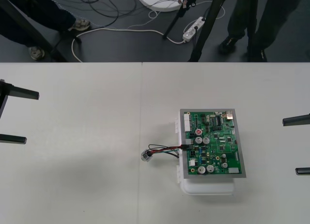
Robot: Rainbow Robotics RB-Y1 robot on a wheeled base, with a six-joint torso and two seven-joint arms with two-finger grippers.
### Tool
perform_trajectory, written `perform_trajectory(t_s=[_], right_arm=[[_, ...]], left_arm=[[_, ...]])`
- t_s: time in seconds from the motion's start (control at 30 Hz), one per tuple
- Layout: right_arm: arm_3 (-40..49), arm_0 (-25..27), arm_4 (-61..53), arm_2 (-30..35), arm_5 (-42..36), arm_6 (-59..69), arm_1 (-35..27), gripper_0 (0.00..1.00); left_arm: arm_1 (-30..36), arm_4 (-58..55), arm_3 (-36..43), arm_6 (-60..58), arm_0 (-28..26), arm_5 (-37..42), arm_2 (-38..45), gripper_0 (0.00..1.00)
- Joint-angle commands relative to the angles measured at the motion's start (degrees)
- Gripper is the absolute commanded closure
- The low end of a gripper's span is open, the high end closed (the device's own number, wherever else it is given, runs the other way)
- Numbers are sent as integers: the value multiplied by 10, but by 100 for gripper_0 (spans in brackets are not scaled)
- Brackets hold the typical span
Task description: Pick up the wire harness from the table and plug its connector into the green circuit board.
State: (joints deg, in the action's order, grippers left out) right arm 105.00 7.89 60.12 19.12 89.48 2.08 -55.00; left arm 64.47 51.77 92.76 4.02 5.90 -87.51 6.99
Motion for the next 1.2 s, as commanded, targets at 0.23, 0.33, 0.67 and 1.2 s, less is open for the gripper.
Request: perform_trajectory(t_s=[0.23,0.33,0.67,1.2], right_arm=[[-1,-11,-18,20,-5,6,-22,0],[-1,-10,-19,20,-5,6,-22,0],[-8,-10,-19,15,-6,10,-20,0],[-8,-10,-19,15,-6,10,-20,0]], left_arm=[[28,13,10,-43,-11,-25,21,3],[28,13,10,-43,-11,-25,21,2],[28,13,10,-43,-11,-25,21,2],[28,13,10,-43,-11,-25,21,2]])
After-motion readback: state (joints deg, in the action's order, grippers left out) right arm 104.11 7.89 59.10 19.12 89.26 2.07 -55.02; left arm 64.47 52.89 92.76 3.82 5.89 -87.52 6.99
